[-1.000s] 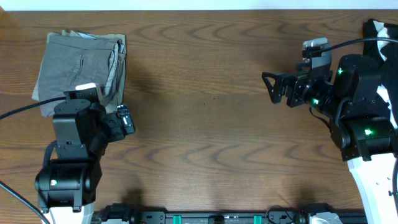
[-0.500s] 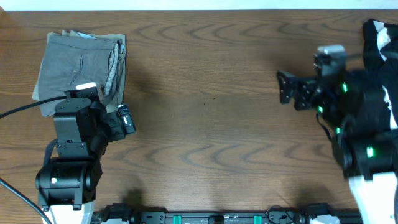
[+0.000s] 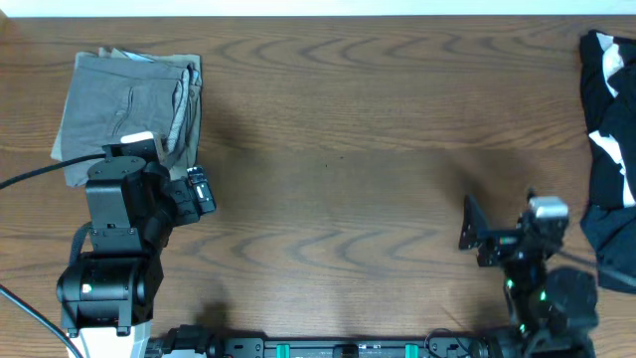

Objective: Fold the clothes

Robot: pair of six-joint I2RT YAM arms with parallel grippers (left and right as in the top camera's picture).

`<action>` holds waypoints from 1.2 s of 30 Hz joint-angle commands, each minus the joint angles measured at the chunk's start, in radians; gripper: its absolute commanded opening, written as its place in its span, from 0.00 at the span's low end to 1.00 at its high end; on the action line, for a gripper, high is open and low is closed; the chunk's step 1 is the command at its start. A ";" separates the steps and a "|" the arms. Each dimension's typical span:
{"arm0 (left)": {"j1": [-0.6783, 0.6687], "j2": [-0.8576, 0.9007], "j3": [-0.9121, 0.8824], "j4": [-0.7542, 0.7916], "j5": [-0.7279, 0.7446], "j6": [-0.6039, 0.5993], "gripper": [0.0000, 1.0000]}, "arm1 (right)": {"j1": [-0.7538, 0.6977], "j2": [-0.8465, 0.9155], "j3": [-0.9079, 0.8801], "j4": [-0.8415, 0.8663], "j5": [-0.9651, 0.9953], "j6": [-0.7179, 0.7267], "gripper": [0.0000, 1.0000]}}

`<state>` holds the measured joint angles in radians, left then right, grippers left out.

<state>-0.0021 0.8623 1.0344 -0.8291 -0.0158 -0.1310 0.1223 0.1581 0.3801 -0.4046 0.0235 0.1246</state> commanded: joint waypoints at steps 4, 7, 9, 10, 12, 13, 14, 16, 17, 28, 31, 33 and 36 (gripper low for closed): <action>-0.004 -0.001 0.015 0.000 -0.015 -0.005 0.98 | 0.000 -0.140 -0.130 0.077 0.021 -0.010 0.99; -0.004 -0.001 0.015 0.000 -0.015 -0.005 0.98 | 0.000 -0.145 -0.185 0.123 0.021 -0.006 0.99; -0.004 -0.001 0.015 0.000 -0.015 -0.005 0.98 | 0.000 -0.150 -0.222 0.138 0.021 -0.006 0.99; -0.004 -0.001 0.015 0.000 -0.015 -0.005 0.98 | 0.001 -0.151 -0.248 0.160 0.020 -0.001 0.99; -0.004 -0.001 0.015 0.000 -0.015 -0.005 0.98 | 0.000 -0.151 -0.286 0.193 0.021 0.009 0.99; -0.004 -0.001 0.015 0.000 -0.015 -0.005 0.98 | 0.001 -0.151 -0.304 0.208 0.020 0.010 0.99; -0.004 -0.001 0.015 0.000 -0.015 -0.005 0.98 | 0.001 -0.151 -0.319 0.216 0.016 0.010 0.99; -0.004 -0.001 0.015 0.000 -0.015 -0.005 0.98 | 0.000 -0.147 -0.328 0.227 0.018 0.009 0.99; -0.004 -0.001 0.015 0.000 -0.015 -0.005 0.98 | 0.001 -0.147 -0.328 0.229 0.018 0.009 0.99; -0.004 -0.001 0.015 0.000 -0.015 -0.005 0.98 | 0.001 -0.145 -0.328 0.229 0.017 0.009 0.99; -0.004 -0.001 0.015 0.000 -0.015 -0.005 0.98 | 0.001 -0.145 -0.328 0.229 0.017 0.009 0.99; -0.004 -0.001 0.015 0.000 -0.015 -0.005 0.98 | 0.001 -0.145 -0.328 0.229 0.017 0.009 0.99; -0.004 -0.001 0.015 0.000 -0.015 -0.005 0.98 | 0.001 -0.145 -0.328 0.229 0.017 0.009 0.99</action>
<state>-0.0021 0.8623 1.0344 -0.8299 -0.0154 -0.1310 0.1223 0.0181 0.0582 -0.1787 0.0345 0.1253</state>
